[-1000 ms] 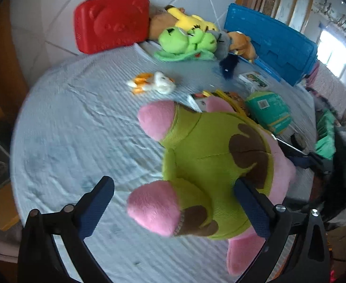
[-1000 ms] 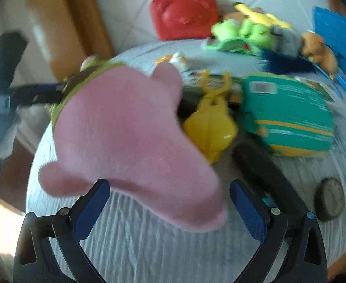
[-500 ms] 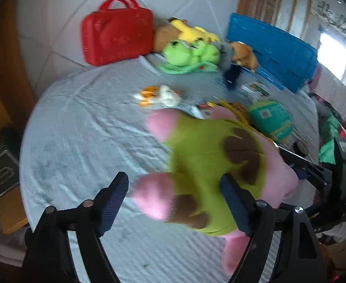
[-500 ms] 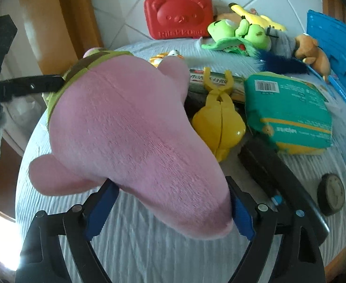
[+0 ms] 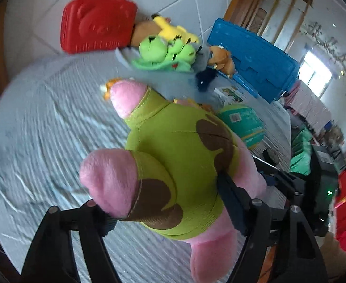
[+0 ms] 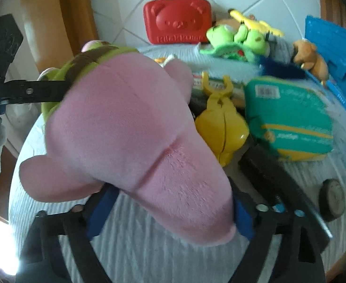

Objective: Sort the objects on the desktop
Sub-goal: 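Lift the pink-green plush with both tools and carry it toward the crate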

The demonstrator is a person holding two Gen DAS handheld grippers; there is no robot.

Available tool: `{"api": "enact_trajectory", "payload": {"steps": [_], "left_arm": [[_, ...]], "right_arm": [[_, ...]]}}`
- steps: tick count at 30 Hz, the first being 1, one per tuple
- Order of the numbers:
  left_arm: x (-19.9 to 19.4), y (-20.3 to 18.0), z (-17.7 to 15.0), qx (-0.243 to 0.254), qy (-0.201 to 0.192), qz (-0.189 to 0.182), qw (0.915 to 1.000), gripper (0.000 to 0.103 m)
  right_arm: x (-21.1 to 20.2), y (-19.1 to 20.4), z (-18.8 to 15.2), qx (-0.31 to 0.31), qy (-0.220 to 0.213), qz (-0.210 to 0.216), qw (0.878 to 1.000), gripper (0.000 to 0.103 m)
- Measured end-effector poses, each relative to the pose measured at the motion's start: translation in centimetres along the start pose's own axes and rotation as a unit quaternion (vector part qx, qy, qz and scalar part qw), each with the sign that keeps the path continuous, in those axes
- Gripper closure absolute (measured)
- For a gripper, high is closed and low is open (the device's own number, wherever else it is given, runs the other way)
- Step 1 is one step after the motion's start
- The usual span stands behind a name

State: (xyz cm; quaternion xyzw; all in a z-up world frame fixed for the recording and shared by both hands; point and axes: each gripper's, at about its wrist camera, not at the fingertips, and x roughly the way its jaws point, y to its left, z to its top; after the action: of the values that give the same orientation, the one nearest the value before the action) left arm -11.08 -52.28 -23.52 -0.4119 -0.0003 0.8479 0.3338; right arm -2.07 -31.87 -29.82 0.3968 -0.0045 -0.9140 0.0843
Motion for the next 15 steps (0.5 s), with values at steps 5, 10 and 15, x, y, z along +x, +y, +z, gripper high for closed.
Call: {"api": "enact_trajectory", "payload": {"steps": [5, 10, 15], "left_arm": [[-3.7, -2.3, 3.0, 0.032, -0.030, 0.001, 0.9990, 0.028], [-7.3, -4.8, 6.9, 0.049, -0.058, -0.016, 0.9970, 0.028], [-9.6, -9.1, 11.3, 0.077, -0.085, -0.035, 0.9928, 0.028]], "right_arm": [[-3.7, 0.2, 2.0, 0.002, -0.027, -0.001, 1.000, 0.023], [-8.7, 0.2, 5.2, -0.004, -0.059, -0.028, 0.998, 0.024], [-13.2, -2.4, 7.2, -0.001, -0.087, -0.057, 0.995, 0.024]]}}
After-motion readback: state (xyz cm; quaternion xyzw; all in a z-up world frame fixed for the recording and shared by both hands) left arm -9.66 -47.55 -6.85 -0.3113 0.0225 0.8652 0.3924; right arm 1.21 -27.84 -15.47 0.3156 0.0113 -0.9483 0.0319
